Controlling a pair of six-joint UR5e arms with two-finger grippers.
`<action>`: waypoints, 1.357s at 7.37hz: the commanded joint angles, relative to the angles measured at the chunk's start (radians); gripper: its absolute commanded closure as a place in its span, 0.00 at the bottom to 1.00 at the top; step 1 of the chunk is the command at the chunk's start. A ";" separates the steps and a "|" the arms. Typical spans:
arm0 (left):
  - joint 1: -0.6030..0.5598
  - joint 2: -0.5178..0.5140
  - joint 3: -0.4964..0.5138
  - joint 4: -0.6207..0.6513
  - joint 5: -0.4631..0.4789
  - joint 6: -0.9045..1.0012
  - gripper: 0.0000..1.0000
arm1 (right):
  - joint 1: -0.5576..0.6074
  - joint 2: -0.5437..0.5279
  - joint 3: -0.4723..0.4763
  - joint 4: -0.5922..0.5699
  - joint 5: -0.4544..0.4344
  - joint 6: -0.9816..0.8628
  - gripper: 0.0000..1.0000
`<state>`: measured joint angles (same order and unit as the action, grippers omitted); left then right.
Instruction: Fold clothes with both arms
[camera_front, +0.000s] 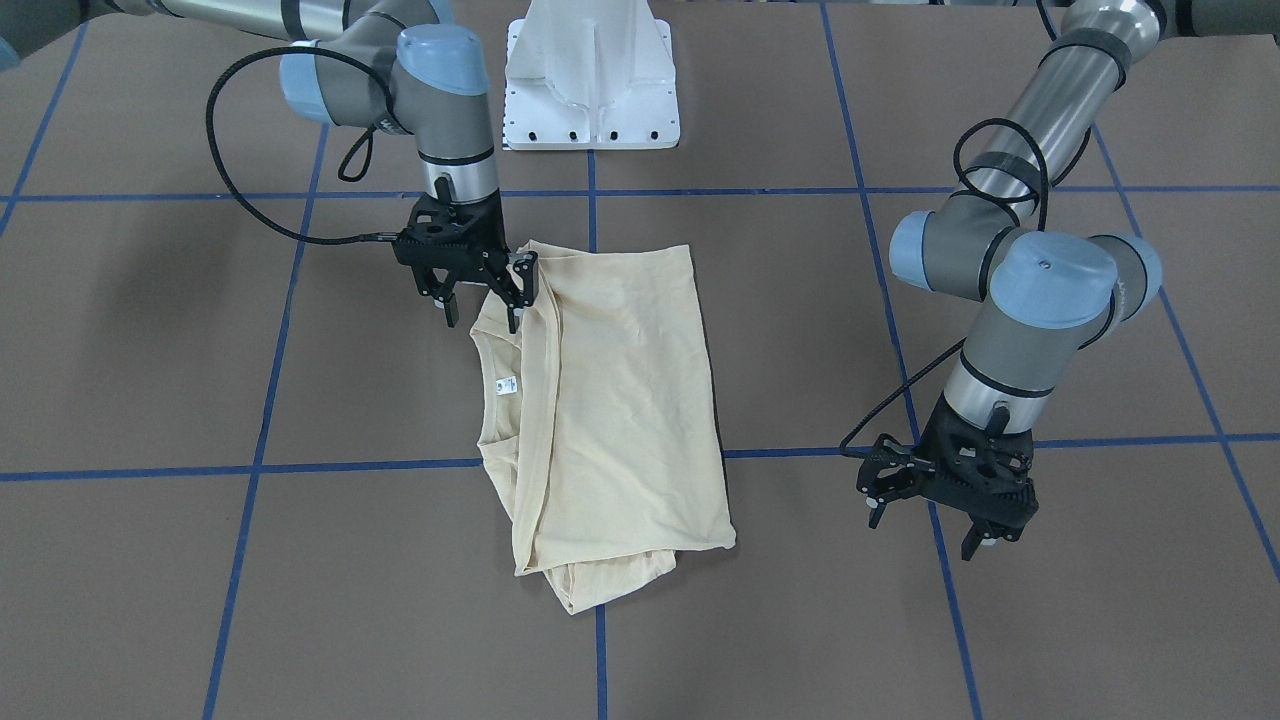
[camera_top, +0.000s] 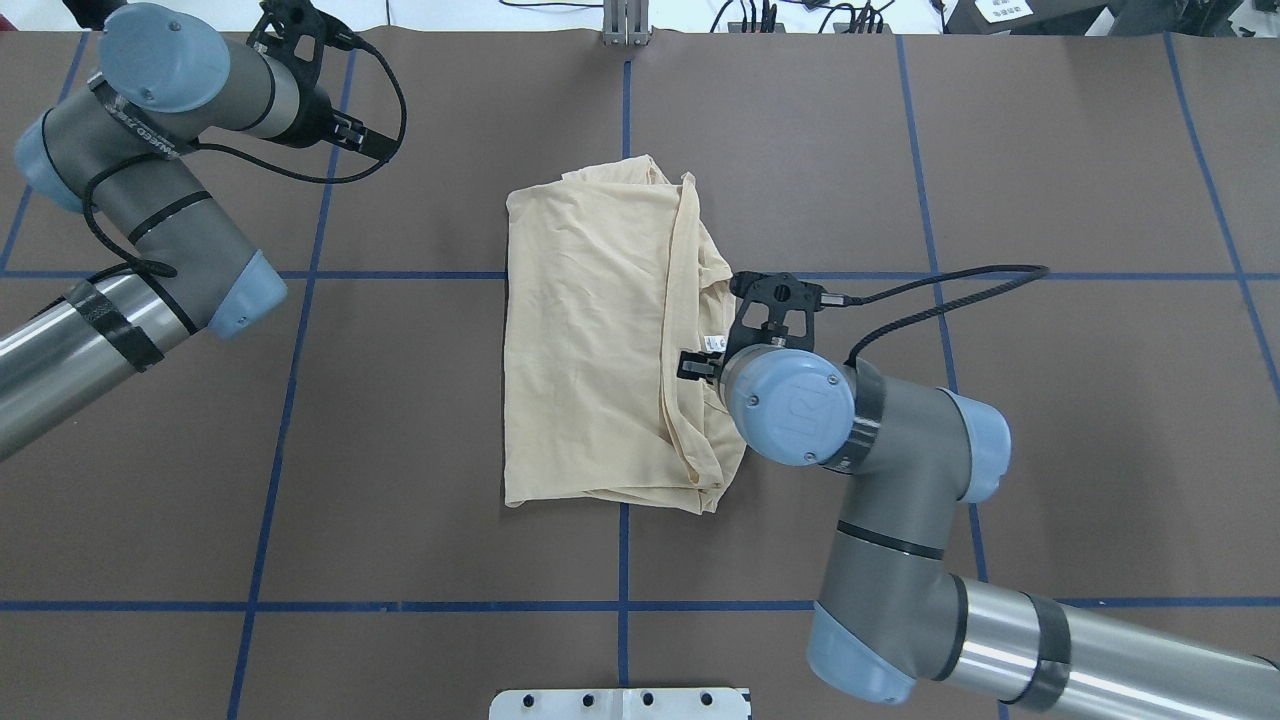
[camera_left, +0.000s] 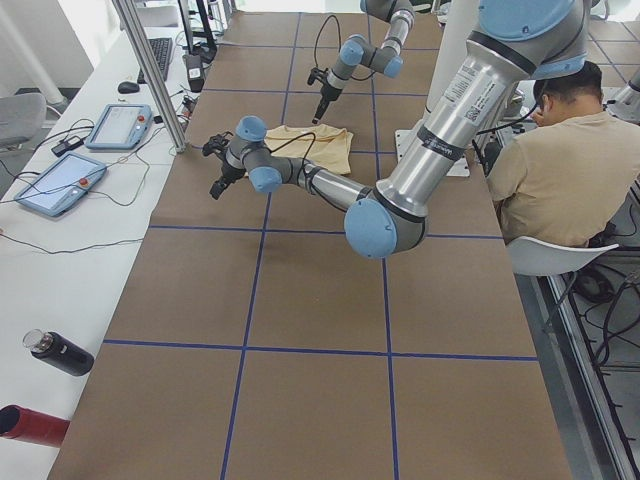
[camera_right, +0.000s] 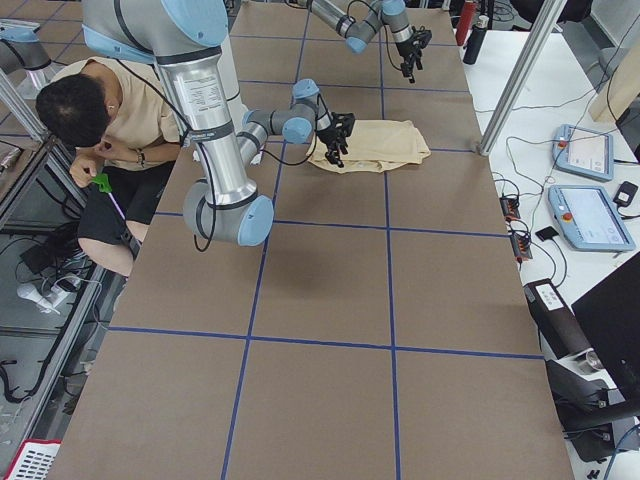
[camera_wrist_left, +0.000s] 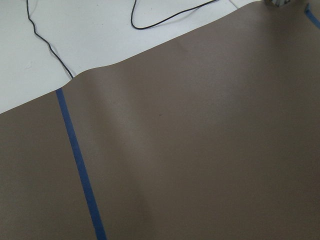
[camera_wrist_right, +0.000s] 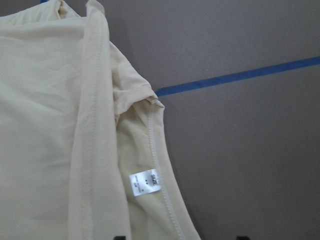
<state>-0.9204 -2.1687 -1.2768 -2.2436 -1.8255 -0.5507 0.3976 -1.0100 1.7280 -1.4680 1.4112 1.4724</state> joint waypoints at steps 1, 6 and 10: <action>0.000 0.004 -0.001 -0.001 0.000 0.000 0.00 | 0.001 0.076 -0.077 -0.050 0.044 -0.056 0.00; 0.001 0.018 -0.016 -0.001 0.000 -0.003 0.00 | -0.071 0.113 -0.091 -0.135 0.061 -0.123 0.00; 0.003 0.024 -0.016 -0.002 0.000 -0.003 0.00 | -0.080 0.116 -0.101 -0.181 0.051 -0.148 0.00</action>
<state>-0.9179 -2.1453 -1.2929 -2.2457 -1.8254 -0.5533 0.3177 -0.8956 1.6207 -1.6276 1.4633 1.3405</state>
